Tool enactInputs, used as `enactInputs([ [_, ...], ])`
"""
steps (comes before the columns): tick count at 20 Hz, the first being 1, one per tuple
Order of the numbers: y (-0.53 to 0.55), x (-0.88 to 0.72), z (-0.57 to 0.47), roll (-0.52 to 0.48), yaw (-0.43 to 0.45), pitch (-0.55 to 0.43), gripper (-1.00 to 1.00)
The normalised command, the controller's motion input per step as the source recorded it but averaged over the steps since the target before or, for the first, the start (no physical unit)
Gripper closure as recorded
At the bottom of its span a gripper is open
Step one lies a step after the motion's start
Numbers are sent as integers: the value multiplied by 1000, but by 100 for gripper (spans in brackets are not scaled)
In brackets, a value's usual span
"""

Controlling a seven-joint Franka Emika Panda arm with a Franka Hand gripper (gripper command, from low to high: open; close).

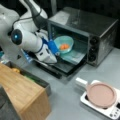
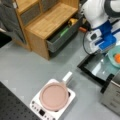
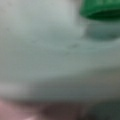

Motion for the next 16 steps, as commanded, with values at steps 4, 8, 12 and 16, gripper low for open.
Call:
enactInputs([
  [4,48,110,7,-10,46,-83,-100],
  [8,2,102,49,-46,33,-58,-100],
  [12,-54,86,98,-104,24,-32,-100],
  [16,-84,89,106,-142,28,-19,-100],
])
